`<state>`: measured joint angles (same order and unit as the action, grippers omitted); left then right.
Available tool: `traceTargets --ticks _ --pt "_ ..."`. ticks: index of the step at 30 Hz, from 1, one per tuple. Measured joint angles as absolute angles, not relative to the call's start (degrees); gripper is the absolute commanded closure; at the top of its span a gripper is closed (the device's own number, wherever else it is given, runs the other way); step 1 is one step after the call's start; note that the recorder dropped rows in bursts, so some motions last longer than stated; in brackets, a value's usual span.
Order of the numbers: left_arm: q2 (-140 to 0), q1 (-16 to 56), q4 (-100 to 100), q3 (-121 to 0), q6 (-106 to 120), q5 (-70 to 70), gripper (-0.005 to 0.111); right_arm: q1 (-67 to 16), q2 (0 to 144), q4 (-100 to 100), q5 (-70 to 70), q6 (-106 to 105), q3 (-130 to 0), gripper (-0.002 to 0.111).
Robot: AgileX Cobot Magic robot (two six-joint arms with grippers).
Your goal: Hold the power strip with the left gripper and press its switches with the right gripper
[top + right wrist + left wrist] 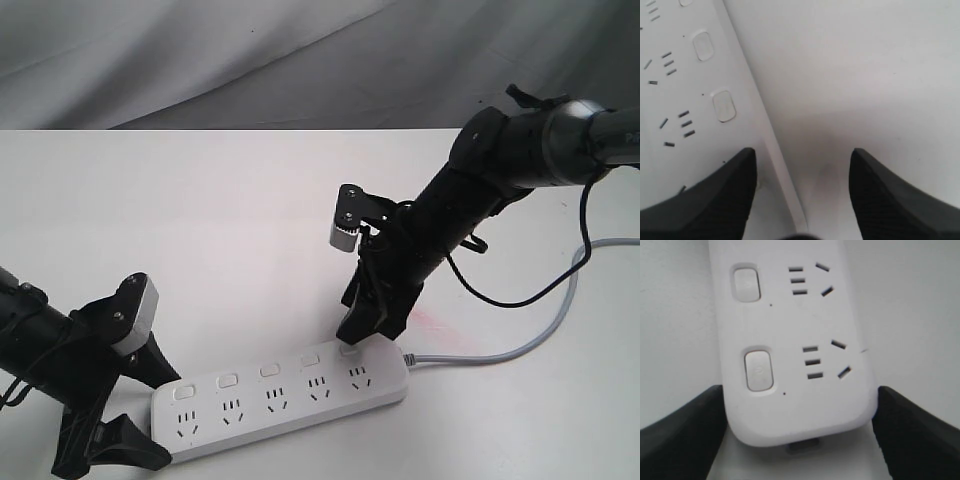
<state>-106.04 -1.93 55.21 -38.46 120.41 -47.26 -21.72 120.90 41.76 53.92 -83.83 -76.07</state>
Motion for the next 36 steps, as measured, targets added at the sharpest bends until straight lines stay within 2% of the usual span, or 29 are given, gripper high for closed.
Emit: traceTargets --ticks 36 --pt "-106.0 -1.9 55.2 -38.5 120.4 -47.3 0.051 -21.7 122.6 39.6 55.6 -76.9 -76.2 0.059"
